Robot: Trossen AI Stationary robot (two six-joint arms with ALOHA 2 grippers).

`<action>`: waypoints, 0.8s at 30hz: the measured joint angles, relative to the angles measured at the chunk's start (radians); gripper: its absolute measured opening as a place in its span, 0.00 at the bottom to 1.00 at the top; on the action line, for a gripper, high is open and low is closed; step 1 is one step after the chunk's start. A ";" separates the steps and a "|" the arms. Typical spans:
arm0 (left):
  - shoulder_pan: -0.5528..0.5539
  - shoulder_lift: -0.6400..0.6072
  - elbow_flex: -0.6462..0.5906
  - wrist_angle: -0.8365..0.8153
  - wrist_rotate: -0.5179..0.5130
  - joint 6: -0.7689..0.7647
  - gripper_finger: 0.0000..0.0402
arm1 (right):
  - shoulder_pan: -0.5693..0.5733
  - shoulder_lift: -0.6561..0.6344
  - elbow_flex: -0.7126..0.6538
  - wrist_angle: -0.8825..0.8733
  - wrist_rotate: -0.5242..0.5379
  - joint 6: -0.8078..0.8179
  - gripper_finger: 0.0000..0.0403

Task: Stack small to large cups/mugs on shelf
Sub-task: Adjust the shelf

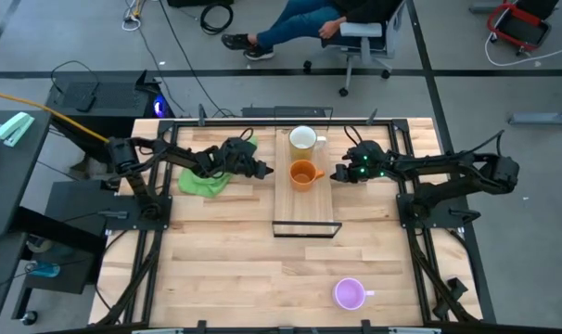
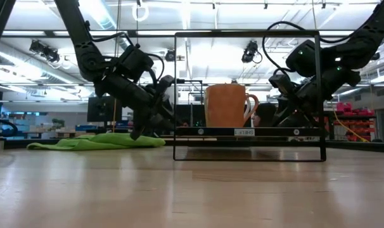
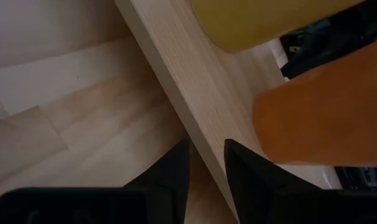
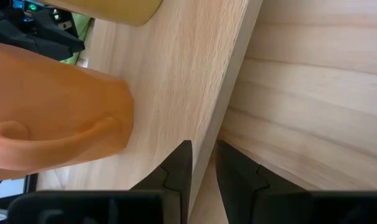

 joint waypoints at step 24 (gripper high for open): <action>-0.009 0.120 0.118 -0.012 0.066 -0.029 0.27 | -0.001 -0.001 0.000 -0.019 0.026 0.001 0.19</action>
